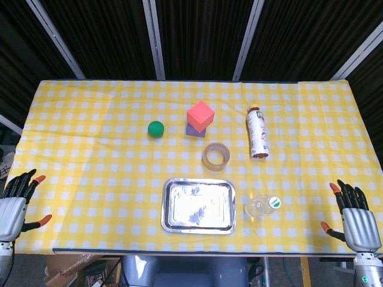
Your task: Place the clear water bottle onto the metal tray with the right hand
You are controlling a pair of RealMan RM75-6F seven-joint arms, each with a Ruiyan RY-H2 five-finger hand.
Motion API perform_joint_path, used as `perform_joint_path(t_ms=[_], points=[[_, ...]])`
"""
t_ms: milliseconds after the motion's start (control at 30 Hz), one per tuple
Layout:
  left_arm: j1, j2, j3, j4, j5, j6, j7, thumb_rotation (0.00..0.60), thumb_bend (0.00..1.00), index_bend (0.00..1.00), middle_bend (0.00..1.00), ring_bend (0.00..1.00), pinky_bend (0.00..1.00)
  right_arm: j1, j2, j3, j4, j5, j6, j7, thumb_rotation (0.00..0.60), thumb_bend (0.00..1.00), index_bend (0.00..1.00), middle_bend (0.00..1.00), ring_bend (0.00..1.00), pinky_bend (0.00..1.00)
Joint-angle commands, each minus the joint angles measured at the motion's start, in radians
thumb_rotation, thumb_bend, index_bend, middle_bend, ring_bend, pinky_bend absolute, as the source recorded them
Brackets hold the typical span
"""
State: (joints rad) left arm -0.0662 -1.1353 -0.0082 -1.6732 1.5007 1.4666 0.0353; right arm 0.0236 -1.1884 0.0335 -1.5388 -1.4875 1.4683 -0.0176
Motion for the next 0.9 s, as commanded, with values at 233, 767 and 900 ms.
perform_joint_path(t_ms=[233, 767, 900], points=[[0.005, 0.007, 0.005, -0.012, 0.018, 0.016, 0.000, 0.600, 0.15, 0.13, 0.00, 0.00, 0.00, -0.002, -0.001, -0.006, 0.004, -0.010, 0.004, -0.001, 0.600, 0.25, 0.08, 0.03, 0.00, 0.00], [0.024, 0.030, 0.003, -0.024, 0.030, 0.054, -0.042, 0.600, 0.16, 0.13, 0.00, 0.00, 0.00, 0.021, -0.010, -0.031, 0.001, -0.019, -0.069, 0.086, 0.600, 0.26, 0.08, 0.03, 0.00, 0.00], [0.031, 0.043, 0.002, -0.032, 0.029, 0.066, -0.071, 0.600, 0.16, 0.13, 0.00, 0.00, 0.00, 0.039, -0.004, -0.046, -0.021, -0.041, -0.100, 0.094, 0.600, 0.25, 0.08, 0.03, 0.00, 0.00]])
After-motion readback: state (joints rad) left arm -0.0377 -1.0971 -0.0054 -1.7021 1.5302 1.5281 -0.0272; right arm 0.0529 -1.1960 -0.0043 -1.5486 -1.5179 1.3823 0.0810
